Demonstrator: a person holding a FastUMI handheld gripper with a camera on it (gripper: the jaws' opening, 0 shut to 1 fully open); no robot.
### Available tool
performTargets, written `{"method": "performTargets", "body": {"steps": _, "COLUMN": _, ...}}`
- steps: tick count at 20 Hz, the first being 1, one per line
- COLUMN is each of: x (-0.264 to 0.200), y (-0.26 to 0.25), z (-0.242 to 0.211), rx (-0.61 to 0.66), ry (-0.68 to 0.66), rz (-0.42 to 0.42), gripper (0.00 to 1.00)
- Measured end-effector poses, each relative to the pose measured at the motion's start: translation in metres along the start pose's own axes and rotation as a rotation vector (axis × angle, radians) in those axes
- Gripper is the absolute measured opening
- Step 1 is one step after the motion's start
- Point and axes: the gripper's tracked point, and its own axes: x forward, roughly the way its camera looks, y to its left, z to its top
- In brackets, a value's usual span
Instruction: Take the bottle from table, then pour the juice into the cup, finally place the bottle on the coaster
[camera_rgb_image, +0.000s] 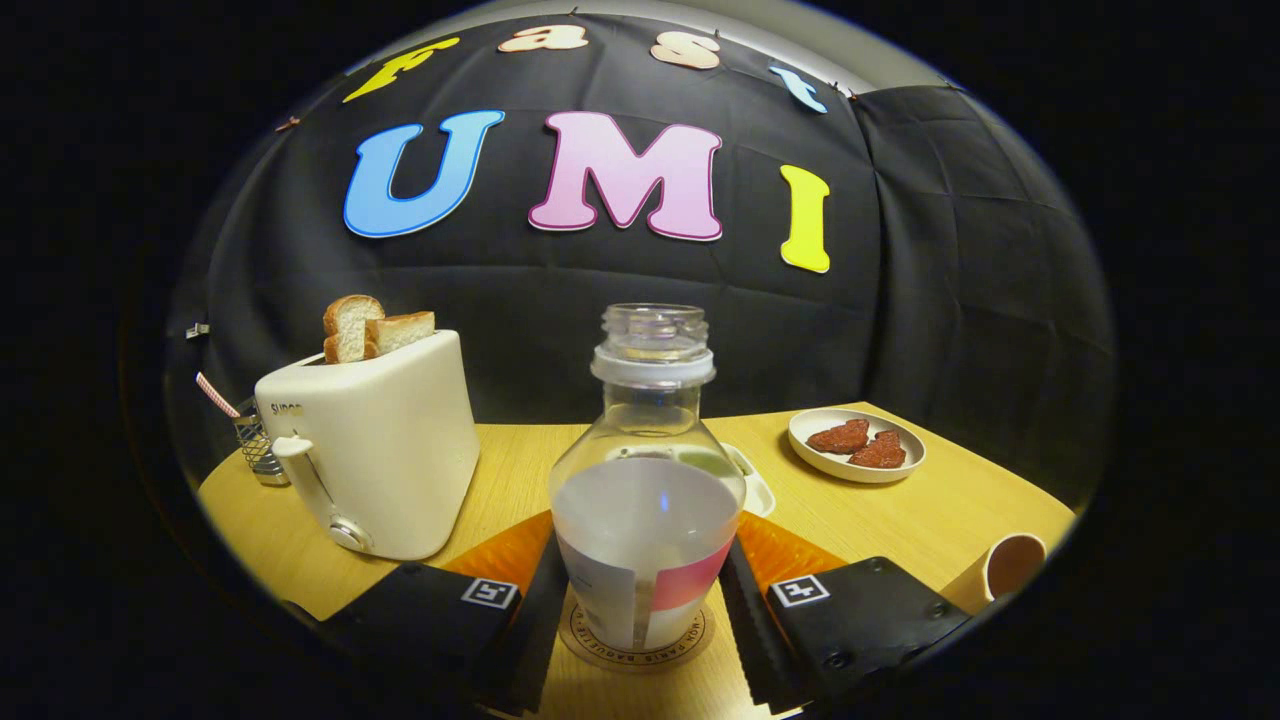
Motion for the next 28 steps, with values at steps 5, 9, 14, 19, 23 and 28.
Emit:
{"method": "performTargets", "body": {"steps": 5, "x": -0.022, "y": -0.004, "z": 0.007, "rx": -0.049, "ry": -0.004, "rz": -0.022, "gripper": 0.97}}
{"method": "performTargets", "body": {"steps": 9, "x": -0.062, "y": -0.003, "z": 0.013, "rx": -0.07, "ry": -0.007, "rz": -0.014, "gripper": 0.97}}
{"method": "performTargets", "body": {"steps": 14, "x": -0.119, "y": 0.01, "z": 0.038, "rx": -0.039, "ry": -0.058, "rz": -0.009, "gripper": 0.97}}
{"method": "performTargets", "body": {"steps": 19, "x": -0.2, "y": 0.013, "z": 0.079, "rx": -0.045, "ry": -0.096, "rz": 0.042, "gripper": 0.97}}
{"method": "performTargets", "body": {"steps": 23, "x": -0.273, "y": 0.028, "z": 0.11, "rx": -0.077, "ry": -0.118, "rz": 0.114, "gripper": 0.97}}
{"method": "performTargets", "body": {"steps": 28, "x": -0.342, "y": 0.048, "z": 0.142, "rx": -0.09, "ry": -0.168, "rz": 0.235, "gripper": 0.97}}
